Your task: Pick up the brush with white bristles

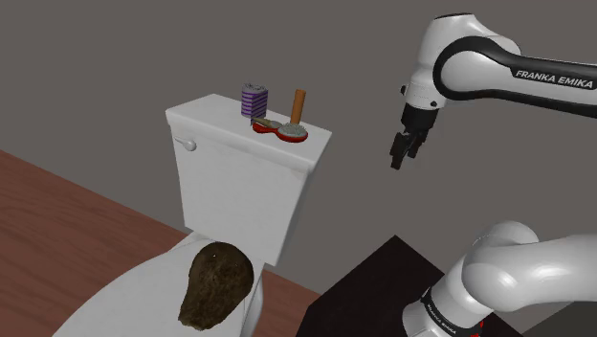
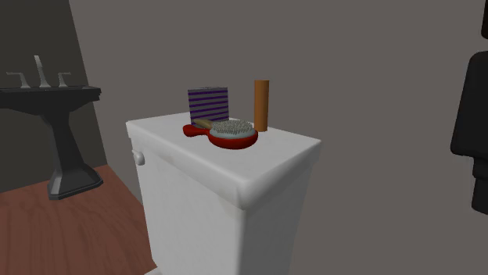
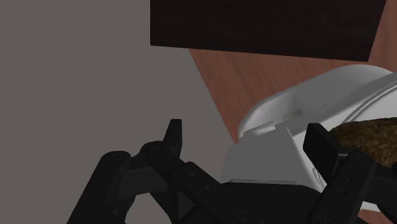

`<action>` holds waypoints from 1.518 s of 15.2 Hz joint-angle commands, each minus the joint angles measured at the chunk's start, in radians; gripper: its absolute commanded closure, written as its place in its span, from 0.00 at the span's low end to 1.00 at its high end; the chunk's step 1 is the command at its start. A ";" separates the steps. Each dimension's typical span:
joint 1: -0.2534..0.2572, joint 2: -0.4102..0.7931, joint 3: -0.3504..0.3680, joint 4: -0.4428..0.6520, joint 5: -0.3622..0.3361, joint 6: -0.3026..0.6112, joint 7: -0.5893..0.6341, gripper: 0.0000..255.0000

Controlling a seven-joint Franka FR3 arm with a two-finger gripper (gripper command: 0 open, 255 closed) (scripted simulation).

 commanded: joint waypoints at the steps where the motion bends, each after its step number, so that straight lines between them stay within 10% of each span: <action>1: 0.000 0.000 0.000 0.000 0.000 0.000 0.000 0.00; 23: 0.143 0.952 0.091 0.947 0.008 -0.120 -0.244 0.00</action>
